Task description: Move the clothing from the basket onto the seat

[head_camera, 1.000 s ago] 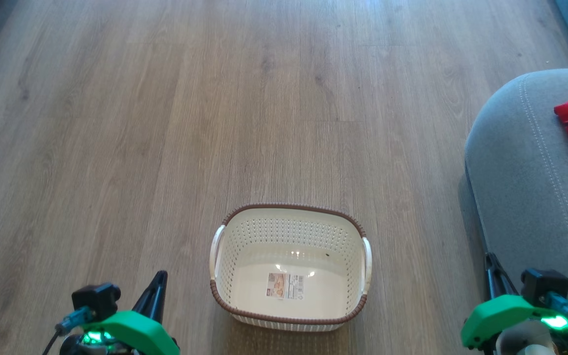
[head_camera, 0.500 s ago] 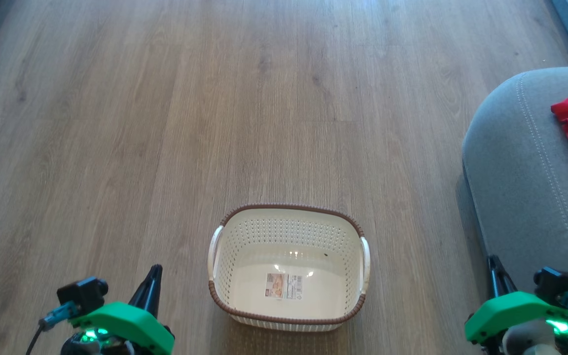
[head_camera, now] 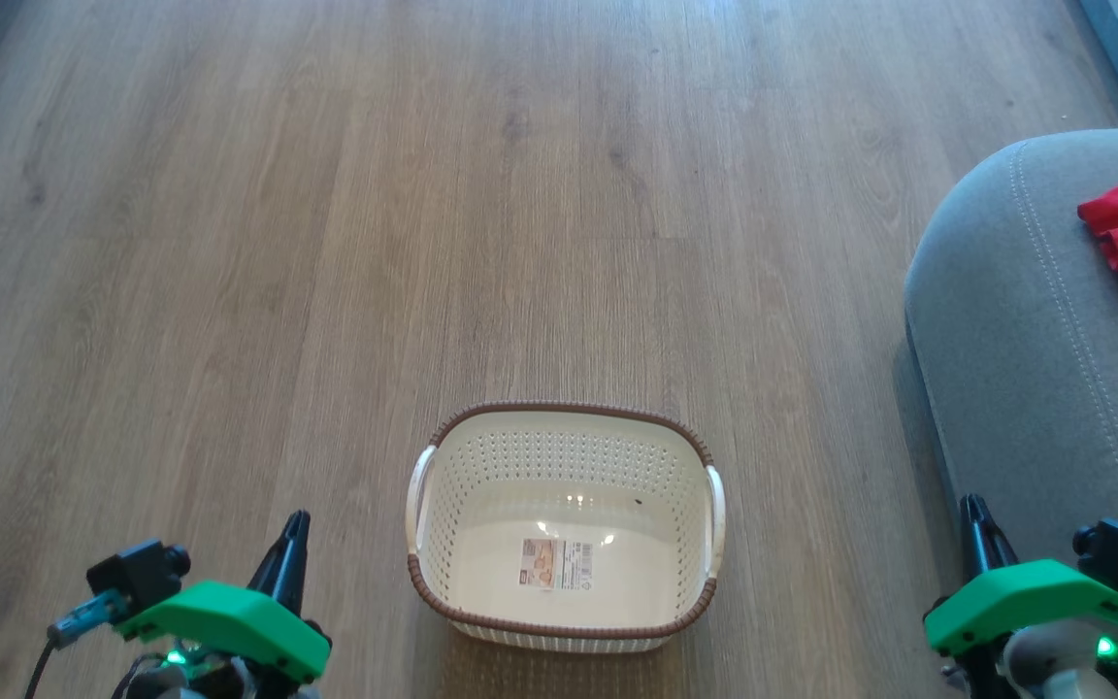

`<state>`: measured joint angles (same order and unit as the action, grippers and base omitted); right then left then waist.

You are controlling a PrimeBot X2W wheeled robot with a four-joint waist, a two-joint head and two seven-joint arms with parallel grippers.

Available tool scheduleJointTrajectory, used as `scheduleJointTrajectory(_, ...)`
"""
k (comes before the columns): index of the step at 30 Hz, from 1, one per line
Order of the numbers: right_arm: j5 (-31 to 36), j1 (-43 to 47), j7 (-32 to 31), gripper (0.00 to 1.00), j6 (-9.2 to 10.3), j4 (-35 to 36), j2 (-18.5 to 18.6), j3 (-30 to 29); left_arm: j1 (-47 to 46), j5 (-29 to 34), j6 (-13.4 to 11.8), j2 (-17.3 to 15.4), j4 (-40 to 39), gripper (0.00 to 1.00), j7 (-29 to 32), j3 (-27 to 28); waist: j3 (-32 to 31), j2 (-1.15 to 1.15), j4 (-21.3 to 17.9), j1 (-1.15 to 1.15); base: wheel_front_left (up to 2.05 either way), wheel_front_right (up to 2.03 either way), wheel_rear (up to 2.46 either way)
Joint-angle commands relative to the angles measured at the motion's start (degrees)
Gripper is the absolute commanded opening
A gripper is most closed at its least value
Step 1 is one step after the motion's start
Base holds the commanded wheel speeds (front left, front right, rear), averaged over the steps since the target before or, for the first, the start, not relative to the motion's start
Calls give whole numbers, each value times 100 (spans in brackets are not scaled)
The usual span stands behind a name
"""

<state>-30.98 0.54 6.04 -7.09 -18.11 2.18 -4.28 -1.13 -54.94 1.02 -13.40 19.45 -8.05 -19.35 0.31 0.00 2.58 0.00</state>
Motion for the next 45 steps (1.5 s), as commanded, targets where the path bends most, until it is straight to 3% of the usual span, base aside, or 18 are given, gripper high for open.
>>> scheduleJointTrajectory(1,-192,-283,-31,0,-13,219,29,-11,-319,-124,42,8,-198,0,31,223,0,0,-4,0,0,0,0)
scheduleJointTrajectory(45,-3216,-481,-655,0,-27,316,50,-121,-412,-1980,351,522,-373,0,738,1406,-7,0,-134,0,0,0,0)
